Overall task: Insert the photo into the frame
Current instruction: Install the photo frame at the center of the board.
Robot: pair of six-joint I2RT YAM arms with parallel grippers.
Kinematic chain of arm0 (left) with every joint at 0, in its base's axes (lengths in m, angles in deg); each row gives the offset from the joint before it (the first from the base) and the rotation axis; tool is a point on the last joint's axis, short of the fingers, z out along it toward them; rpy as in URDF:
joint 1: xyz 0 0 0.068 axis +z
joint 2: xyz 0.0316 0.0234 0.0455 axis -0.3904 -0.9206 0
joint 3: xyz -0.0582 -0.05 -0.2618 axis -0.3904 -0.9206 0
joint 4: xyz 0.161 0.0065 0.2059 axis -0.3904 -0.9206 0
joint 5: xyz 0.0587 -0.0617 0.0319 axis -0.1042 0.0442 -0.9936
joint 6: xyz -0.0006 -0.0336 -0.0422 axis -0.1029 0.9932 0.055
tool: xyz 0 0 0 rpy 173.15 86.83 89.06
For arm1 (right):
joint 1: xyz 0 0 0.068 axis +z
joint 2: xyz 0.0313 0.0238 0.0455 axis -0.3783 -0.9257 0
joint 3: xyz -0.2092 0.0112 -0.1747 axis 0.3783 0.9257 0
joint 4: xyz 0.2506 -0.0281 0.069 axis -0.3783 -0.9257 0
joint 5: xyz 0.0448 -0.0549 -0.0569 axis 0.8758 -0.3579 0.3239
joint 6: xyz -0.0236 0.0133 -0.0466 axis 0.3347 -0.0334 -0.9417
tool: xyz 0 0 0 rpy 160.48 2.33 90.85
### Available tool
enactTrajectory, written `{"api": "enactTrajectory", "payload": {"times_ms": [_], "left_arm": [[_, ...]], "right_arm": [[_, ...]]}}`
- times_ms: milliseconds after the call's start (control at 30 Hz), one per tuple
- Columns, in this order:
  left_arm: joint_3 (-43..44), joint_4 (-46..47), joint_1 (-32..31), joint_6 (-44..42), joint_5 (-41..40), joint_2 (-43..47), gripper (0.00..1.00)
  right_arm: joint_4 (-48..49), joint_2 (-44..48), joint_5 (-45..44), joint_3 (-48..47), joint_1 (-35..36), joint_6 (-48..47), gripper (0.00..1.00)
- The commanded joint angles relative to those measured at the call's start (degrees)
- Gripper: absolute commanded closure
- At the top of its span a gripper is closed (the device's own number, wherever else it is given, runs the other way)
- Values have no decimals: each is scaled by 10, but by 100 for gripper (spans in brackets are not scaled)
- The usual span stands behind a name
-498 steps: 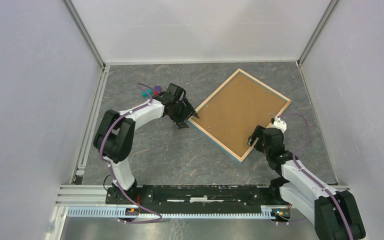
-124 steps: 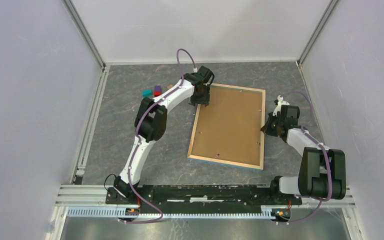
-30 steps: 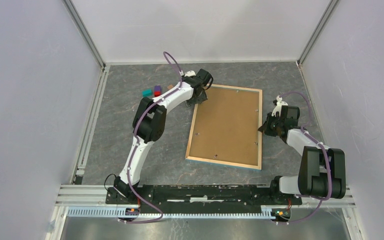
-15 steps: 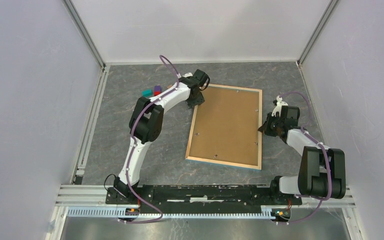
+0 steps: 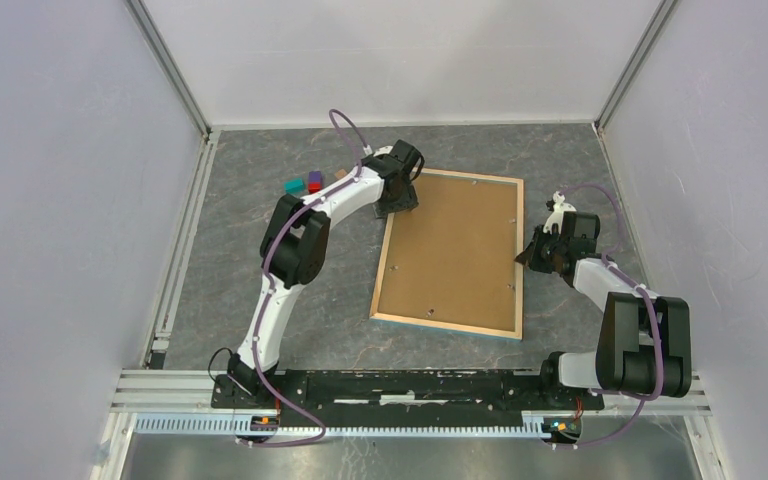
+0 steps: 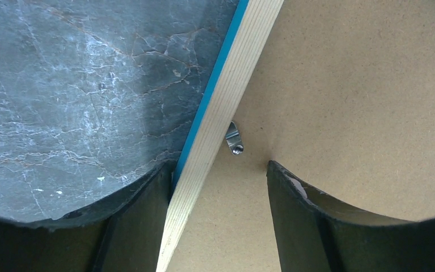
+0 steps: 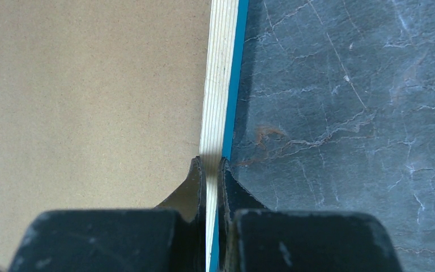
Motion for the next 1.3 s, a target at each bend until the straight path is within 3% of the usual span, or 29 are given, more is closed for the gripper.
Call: {"api": "enactTrajectory", "payload": {"times_ms": [0, 200, 1000, 1167, 1267], "left_arm": [[31, -46, 0, 35, -1, -37, 33], [33, -65, 14, 85, -7, -51, 41], [70, -75, 50, 110, 24, -86, 42], [51, -75, 48, 113, 22, -76, 52], [30, -72, 49, 124, 25, -72, 64]], "right_arm": [[-12, -5, 40, 12, 9, -3, 100], [-13, -4, 39, 12, 9, -3, 100], [-10, -11, 44, 13, 9, -2, 100], [-9, -11, 44, 13, 10, -1, 100], [-8, -13, 45, 12, 9, 0, 100]]}}
